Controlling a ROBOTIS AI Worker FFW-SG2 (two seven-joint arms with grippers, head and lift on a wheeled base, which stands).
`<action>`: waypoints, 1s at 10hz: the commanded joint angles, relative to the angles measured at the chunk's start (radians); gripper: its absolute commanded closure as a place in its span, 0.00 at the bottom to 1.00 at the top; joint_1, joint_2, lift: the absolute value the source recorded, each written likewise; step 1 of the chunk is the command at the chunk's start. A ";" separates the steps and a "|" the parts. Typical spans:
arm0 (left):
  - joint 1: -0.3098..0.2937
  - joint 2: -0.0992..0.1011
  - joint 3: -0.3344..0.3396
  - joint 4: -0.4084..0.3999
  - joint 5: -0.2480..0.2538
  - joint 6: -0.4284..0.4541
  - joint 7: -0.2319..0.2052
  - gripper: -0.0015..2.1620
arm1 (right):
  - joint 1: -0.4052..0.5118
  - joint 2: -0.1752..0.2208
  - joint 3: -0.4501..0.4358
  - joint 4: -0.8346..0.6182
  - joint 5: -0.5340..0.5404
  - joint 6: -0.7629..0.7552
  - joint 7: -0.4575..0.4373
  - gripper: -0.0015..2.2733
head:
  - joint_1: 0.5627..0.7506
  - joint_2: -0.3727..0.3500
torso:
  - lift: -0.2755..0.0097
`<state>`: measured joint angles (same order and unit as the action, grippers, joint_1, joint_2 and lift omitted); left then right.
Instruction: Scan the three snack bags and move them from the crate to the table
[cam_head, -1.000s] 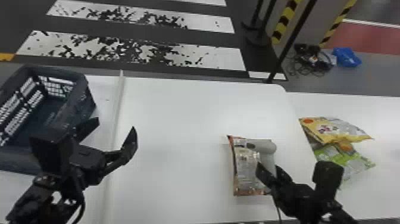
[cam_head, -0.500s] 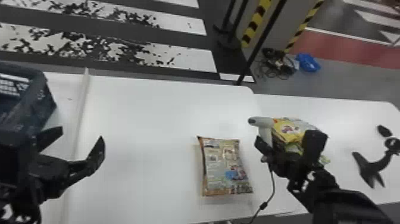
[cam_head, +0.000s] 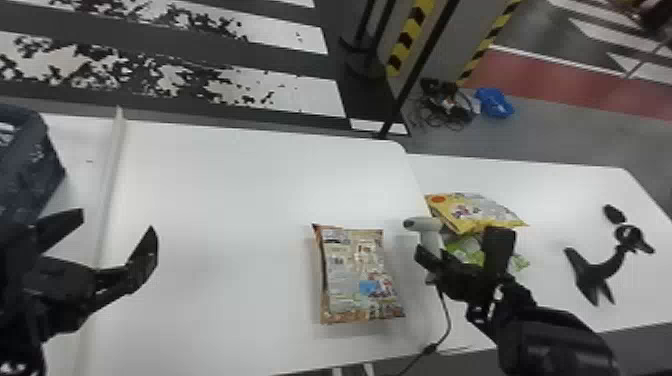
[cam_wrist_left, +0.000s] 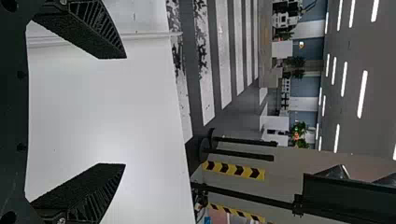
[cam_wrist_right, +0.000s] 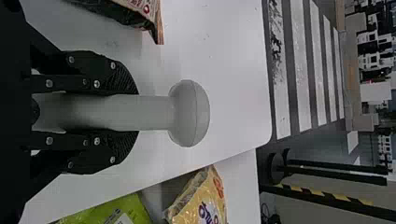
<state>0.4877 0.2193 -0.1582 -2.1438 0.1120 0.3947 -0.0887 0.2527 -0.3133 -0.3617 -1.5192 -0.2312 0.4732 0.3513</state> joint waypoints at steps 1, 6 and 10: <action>-0.003 0.003 -0.001 -0.001 0.001 0.000 -0.003 0.02 | -0.021 -0.007 -0.006 0.054 0.015 -0.004 0.020 0.98 | 0.70 0.03 | 0.75; -0.014 0.005 -0.020 -0.001 0.001 0.013 -0.002 0.02 | 0.040 0.003 -0.048 -0.019 -0.005 -0.057 0.063 0.02 | 0.70 0.03 | 0.75; -0.012 0.006 -0.027 -0.001 -0.005 0.016 -0.002 0.02 | 0.109 0.002 -0.152 -0.242 -0.214 0.354 0.313 0.05 | 0.70 0.03 | 0.75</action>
<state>0.4747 0.2256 -0.1853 -2.1447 0.1076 0.4107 -0.0904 0.3747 -0.3080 -0.5002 -1.7517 -0.4275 0.7224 0.6663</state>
